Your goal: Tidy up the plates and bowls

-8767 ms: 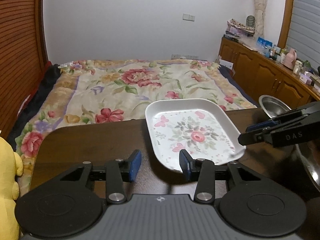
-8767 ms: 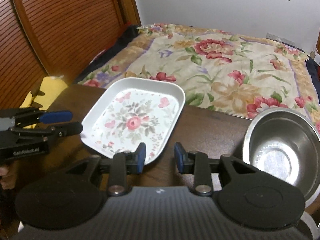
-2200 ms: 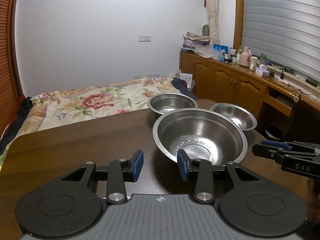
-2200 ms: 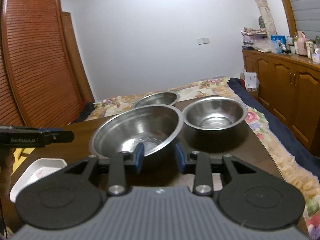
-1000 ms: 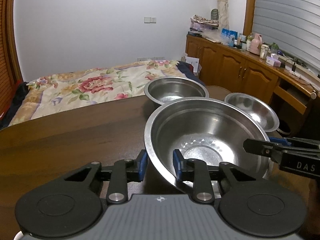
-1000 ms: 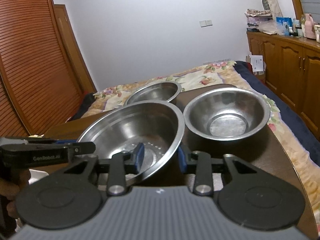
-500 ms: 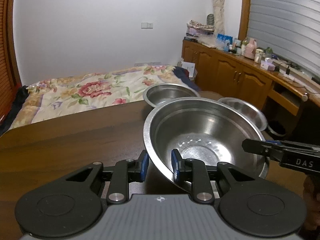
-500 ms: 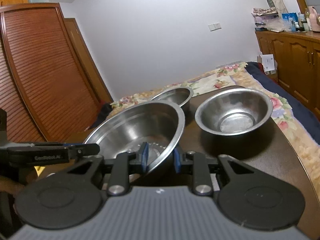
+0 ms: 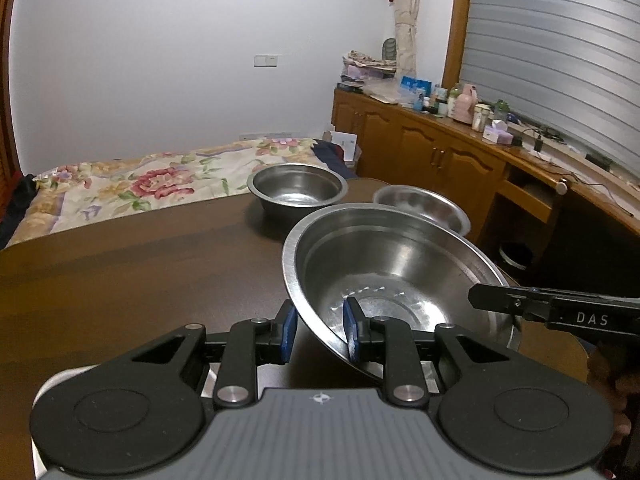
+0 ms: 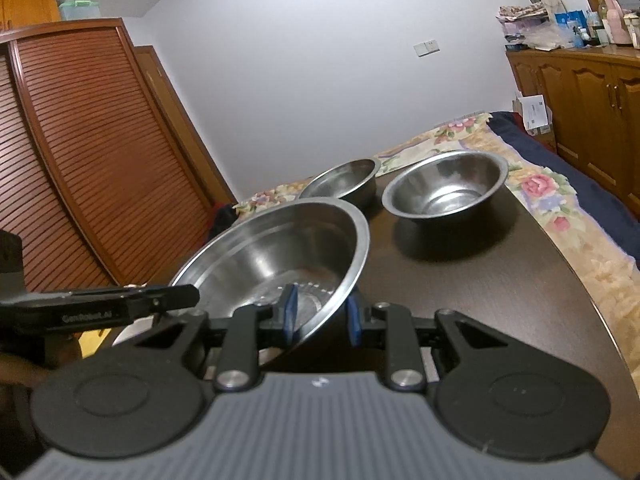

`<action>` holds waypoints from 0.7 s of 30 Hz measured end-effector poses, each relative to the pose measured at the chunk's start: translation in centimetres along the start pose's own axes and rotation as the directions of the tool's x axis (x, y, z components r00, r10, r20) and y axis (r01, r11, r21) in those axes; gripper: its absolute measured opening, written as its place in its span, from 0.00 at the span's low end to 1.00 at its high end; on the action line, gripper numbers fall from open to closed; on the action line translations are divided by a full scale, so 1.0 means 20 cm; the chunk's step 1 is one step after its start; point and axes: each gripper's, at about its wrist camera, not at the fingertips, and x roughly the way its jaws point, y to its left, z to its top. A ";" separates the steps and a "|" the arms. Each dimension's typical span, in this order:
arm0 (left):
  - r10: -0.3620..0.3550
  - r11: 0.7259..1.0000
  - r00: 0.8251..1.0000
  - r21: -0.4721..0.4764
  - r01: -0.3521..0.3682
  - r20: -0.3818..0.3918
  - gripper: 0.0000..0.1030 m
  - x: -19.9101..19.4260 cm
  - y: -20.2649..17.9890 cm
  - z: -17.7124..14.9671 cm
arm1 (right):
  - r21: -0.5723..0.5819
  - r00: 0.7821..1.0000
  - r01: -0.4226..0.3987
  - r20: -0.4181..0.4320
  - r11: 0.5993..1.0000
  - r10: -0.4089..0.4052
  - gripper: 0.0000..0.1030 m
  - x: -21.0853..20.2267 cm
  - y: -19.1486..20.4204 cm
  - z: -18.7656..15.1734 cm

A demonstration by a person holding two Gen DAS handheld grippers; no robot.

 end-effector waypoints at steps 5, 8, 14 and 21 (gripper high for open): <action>-0.019 1.000 1.000 -0.005 0.018 -0.012 0.27 -0.03 -0.01 -0.07 | -0.010 1.000 0.004 -0.006 1.000 -0.004 0.26 -0.03 0.00 -0.03; -0.023 1.000 1.000 -0.003 0.023 -0.017 0.27 -0.04 -0.02 -0.09 | 0.004 1.000 0.002 -0.015 1.000 -0.002 0.26 -0.04 -0.02 -0.06; -0.029 1.000 0.999 -0.008 0.029 -0.024 0.27 -0.07 -0.03 -0.15 | 0.019 1.000 -0.002 -0.024 1.000 0.002 0.26 -0.06 -0.03 -0.09; -0.025 1.000 0.999 -0.008 0.025 -0.038 0.27 -0.06 -0.03 -0.18 | 0.023 0.999 0.002 -0.032 1.000 -0.001 0.26 -0.06 -0.03 -0.11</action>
